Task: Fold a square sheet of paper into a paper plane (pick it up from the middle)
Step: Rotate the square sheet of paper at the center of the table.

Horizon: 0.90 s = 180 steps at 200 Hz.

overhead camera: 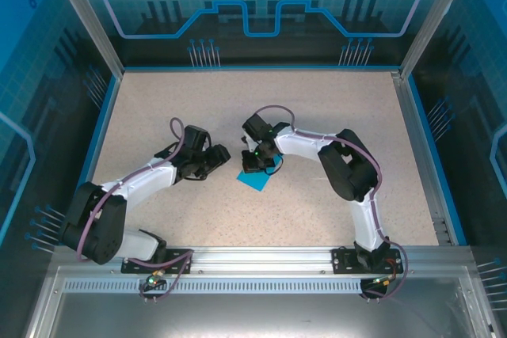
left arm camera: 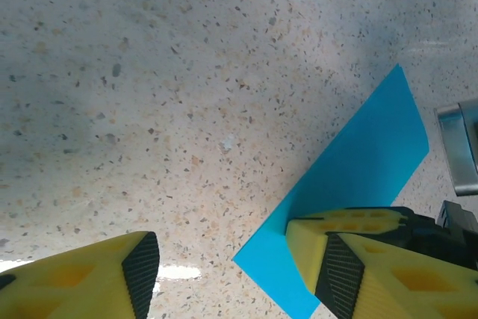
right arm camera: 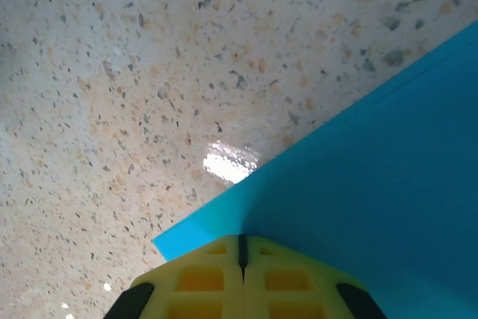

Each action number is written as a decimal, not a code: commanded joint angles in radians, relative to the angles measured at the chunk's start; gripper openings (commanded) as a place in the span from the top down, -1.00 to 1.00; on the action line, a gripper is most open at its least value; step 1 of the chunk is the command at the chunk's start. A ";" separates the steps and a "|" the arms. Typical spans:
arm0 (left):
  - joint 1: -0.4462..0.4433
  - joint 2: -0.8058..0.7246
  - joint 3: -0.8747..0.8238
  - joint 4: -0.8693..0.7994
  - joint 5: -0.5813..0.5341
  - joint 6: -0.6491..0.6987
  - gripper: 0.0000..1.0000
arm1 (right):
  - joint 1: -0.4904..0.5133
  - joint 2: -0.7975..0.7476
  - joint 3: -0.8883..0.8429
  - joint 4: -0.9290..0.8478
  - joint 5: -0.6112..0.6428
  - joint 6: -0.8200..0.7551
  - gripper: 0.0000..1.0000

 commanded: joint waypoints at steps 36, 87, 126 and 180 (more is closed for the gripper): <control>0.013 -0.035 0.028 -0.093 -0.121 -0.022 -0.48 | 0.008 -0.055 -0.099 -0.223 0.005 -0.307 0.99; 0.013 -0.035 0.028 -0.063 -0.073 -0.011 -0.66 | -0.074 -0.281 -0.166 -0.106 0.039 -0.167 0.40; 0.013 -0.015 0.046 -0.050 -0.001 0.004 -0.80 | -0.077 -0.302 -0.143 -0.088 0.250 -0.016 0.02; -0.009 0.042 0.075 -0.012 0.137 0.028 -0.84 | -0.076 -0.178 -0.095 -0.063 0.221 0.033 0.03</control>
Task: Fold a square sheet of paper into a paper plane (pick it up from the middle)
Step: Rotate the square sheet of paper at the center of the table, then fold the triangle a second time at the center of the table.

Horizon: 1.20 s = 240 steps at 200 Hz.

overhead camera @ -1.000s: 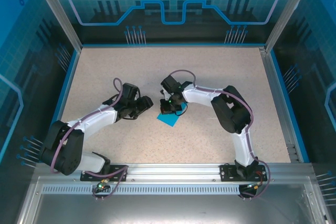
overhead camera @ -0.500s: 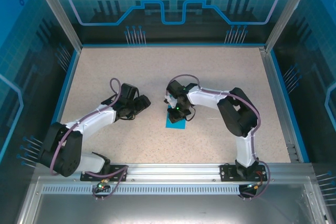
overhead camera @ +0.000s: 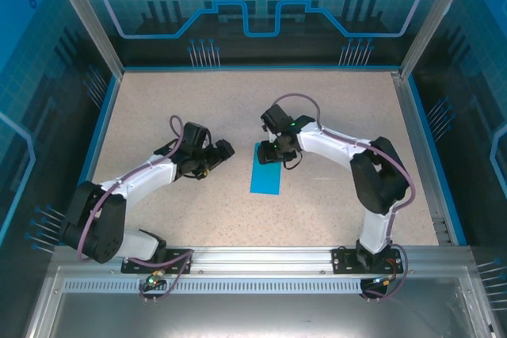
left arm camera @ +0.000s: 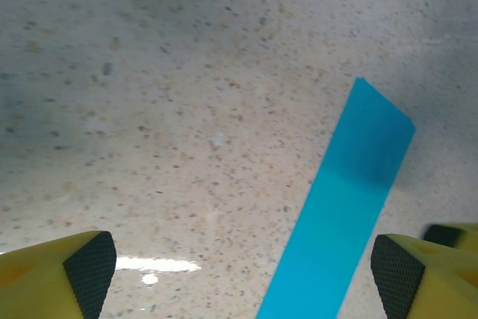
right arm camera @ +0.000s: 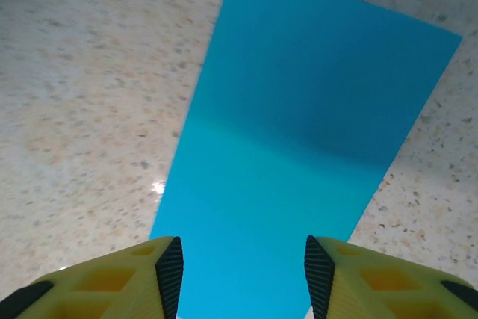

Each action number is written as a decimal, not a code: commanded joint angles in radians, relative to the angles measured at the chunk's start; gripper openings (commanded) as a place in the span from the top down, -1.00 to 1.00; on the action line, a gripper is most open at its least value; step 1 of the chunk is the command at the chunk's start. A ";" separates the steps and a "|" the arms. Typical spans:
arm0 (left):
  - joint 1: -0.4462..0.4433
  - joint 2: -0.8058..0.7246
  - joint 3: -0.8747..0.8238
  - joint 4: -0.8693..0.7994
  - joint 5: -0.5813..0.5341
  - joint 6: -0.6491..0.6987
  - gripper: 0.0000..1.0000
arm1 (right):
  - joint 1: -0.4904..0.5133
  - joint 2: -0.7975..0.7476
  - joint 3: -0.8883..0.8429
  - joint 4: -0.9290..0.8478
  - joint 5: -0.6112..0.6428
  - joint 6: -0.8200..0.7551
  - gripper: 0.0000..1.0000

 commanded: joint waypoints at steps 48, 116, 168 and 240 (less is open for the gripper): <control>-0.061 0.093 0.058 0.041 0.162 0.029 -0.76 | -0.064 0.140 0.096 0.064 -0.082 0.048 0.07; -0.155 0.185 0.086 0.080 0.257 -0.037 -0.71 | -0.131 0.216 0.084 0.080 -0.098 0.062 0.12; -0.221 0.240 0.111 0.044 0.271 -0.065 -0.71 | -0.176 0.242 0.009 0.129 -0.161 0.106 0.15; -0.273 0.298 0.181 -0.071 0.234 -0.041 -0.71 | -0.211 0.256 -0.020 0.129 -0.183 0.123 0.18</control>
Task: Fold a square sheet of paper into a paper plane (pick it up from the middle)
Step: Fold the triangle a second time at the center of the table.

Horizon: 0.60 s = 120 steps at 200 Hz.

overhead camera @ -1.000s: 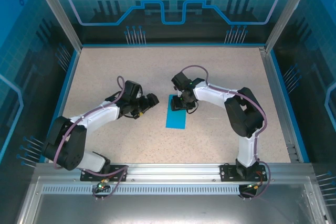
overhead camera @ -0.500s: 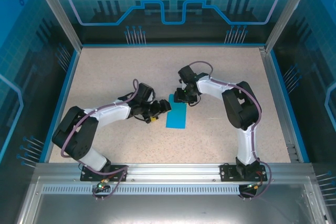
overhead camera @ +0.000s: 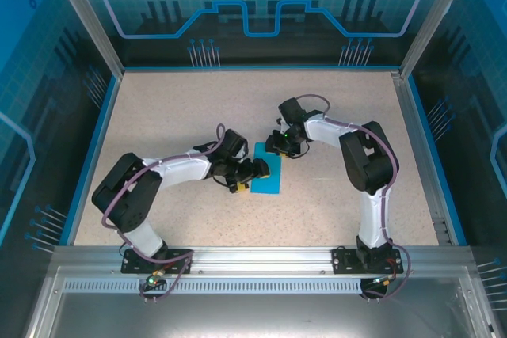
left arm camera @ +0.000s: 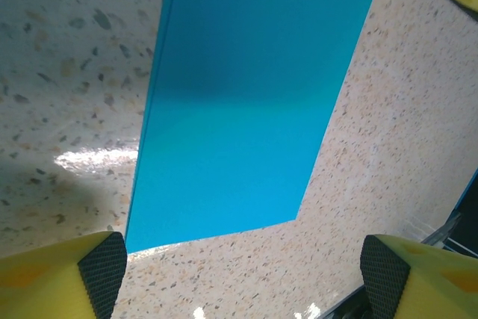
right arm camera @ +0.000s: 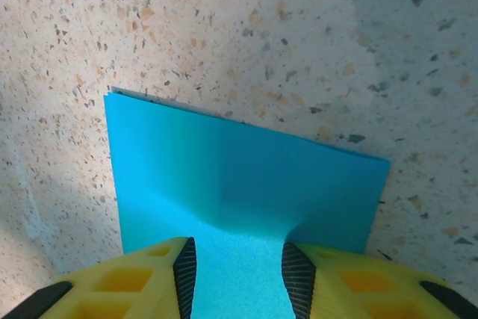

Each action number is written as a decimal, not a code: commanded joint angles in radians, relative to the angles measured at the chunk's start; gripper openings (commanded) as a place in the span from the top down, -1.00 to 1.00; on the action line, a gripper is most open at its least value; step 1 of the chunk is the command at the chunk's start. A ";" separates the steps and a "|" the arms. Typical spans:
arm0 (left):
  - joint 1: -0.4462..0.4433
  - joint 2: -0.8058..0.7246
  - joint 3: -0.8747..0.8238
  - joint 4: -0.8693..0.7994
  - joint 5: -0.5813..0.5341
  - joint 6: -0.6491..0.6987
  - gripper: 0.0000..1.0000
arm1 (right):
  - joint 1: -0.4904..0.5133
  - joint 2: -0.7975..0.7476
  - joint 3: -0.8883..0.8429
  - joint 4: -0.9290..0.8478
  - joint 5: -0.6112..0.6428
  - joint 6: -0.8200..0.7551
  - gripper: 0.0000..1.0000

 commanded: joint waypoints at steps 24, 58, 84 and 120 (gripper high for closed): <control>-0.031 0.034 0.062 -0.121 -0.024 0.013 -0.71 | -0.026 0.078 -0.051 -0.028 0.054 0.019 0.19; -0.045 0.055 0.084 -0.153 -0.043 0.018 -0.71 | -0.026 0.078 -0.052 -0.024 0.047 0.021 0.19; -0.050 0.076 0.102 -0.158 -0.040 0.020 -0.71 | -0.027 0.078 -0.053 -0.023 0.045 0.021 0.19; -0.057 0.107 0.128 -0.171 -0.043 0.025 -0.72 | -0.027 0.078 -0.052 -0.024 0.045 0.019 0.20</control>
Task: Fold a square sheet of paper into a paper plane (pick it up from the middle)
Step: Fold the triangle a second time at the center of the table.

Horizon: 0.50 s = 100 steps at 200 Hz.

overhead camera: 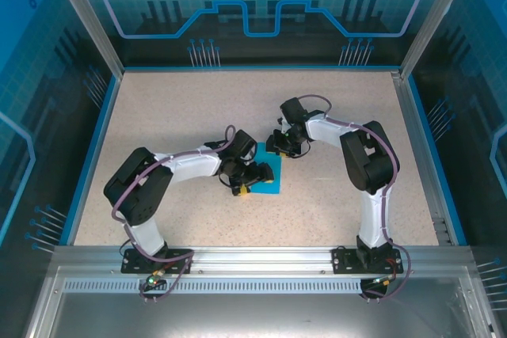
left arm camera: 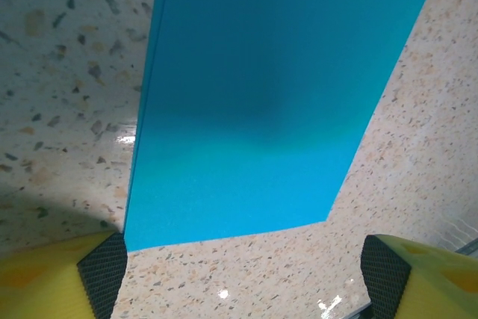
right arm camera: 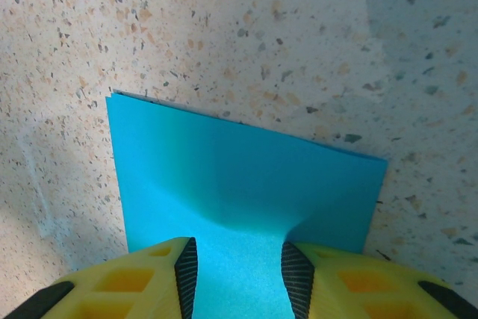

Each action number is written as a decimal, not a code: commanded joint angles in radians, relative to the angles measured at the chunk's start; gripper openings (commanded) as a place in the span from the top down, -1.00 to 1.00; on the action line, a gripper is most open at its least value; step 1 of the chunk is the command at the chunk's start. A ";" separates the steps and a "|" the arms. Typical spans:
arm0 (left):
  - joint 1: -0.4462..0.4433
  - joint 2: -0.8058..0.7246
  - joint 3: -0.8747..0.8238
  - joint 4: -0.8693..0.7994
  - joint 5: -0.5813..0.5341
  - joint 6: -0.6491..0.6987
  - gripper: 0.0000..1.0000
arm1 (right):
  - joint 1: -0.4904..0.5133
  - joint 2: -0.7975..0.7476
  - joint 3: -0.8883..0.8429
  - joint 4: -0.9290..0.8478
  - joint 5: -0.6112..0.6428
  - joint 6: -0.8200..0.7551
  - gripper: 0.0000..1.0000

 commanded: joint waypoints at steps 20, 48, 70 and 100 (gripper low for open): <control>-0.012 0.032 0.037 -0.042 -0.011 0.015 -0.72 | -0.018 0.079 -0.047 -0.031 0.068 0.008 0.20; -0.012 0.037 0.049 -0.038 -0.011 0.019 -0.72 | -0.018 0.079 -0.046 -0.031 0.067 0.007 0.20; -0.013 0.050 0.064 -0.038 -0.013 0.019 -0.72 | -0.018 0.079 -0.046 -0.032 0.067 0.005 0.20; -0.013 0.079 0.089 -0.039 -0.013 0.029 -0.71 | -0.017 0.079 -0.046 -0.032 0.067 0.006 0.20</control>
